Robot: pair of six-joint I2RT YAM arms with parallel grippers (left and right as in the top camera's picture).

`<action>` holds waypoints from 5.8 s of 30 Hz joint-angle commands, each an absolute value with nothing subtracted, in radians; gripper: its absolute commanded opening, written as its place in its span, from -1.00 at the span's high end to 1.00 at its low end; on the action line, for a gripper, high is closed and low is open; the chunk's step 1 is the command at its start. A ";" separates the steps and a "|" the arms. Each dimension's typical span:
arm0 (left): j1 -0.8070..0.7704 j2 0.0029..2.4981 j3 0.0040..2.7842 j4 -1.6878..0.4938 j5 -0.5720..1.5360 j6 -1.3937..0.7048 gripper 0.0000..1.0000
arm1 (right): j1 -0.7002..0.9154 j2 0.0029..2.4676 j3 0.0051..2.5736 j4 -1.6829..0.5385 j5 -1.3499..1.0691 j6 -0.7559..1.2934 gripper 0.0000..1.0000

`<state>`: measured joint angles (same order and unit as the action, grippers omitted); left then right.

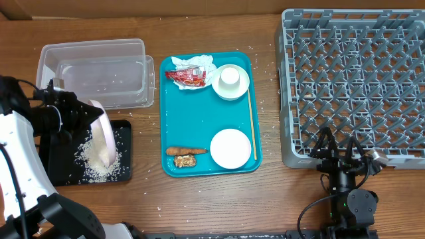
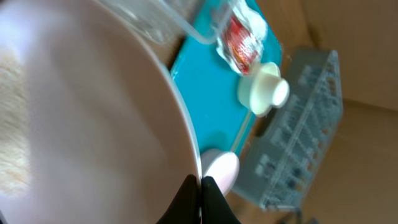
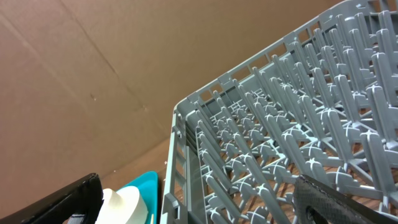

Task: Sort waste into correct bins and load items into the dishwasher
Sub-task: 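Tilt the plate with the left gripper to dump rice onto the black tray, then carry the emptied plate back and set it on the teal tray, then move the left gripper to the red wrapper and grasp it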

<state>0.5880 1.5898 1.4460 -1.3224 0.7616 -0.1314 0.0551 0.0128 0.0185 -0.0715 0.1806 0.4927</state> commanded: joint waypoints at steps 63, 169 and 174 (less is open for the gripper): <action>0.694 1.478 1.444 -1.468 0.894 0.034 0.92 | 0.060 0.004 0.008 -0.066 0.179 0.482 -1.00; -0.402 1.933 1.802 -0.870 -0.224 -0.486 -0.75 | 0.060 0.004 0.008 -0.066 0.179 0.482 -1.00; -0.366 1.995 1.802 -0.739 -0.220 -0.397 -0.73 | 0.060 0.004 0.008 -0.066 0.179 0.482 -1.00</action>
<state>-0.3801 1.9484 1.7832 -0.7761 -0.2035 -0.4625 0.0547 0.0128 0.0185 -0.0711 0.1802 0.4927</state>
